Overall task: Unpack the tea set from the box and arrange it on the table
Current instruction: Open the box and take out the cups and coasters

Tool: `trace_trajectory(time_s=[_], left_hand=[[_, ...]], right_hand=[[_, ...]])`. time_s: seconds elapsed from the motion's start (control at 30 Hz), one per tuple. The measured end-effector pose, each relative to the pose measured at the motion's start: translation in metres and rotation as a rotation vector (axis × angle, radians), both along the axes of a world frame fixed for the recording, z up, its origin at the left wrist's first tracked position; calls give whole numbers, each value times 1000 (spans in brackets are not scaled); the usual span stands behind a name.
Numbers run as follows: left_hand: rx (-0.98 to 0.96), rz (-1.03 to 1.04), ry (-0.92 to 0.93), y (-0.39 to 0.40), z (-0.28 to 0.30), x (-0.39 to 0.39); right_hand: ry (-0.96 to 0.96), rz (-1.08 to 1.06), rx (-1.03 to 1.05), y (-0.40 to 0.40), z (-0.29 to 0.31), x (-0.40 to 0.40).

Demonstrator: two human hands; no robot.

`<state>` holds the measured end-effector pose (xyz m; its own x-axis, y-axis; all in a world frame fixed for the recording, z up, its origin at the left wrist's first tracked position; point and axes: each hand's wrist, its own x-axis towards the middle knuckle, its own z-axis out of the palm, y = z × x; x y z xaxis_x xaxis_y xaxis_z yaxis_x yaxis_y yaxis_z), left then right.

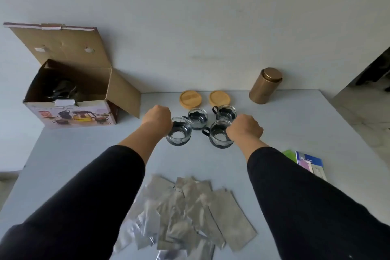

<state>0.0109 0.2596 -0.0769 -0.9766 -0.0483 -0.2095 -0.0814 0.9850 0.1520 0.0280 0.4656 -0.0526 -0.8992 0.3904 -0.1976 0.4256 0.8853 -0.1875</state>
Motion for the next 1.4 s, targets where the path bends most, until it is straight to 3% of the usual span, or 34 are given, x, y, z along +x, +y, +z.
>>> trace_trajectory(time_s=[0.27, 0.73, 1.17, 1.4], left_hand=[[-8, 19, -63, 68, -41, 4], [16, 61, -102, 93, -63, -17], [106, 87, -63, 89, -62, -18], [126, 74, 10, 73, -46, -15]], right_hand=[[-32, -69, -35, 48, -46, -7], [-52, -105, -101, 71, -81, -33], [-51, -98, -74, 70, -80, -37], [41, -18, 2, 57, -51, -41]])
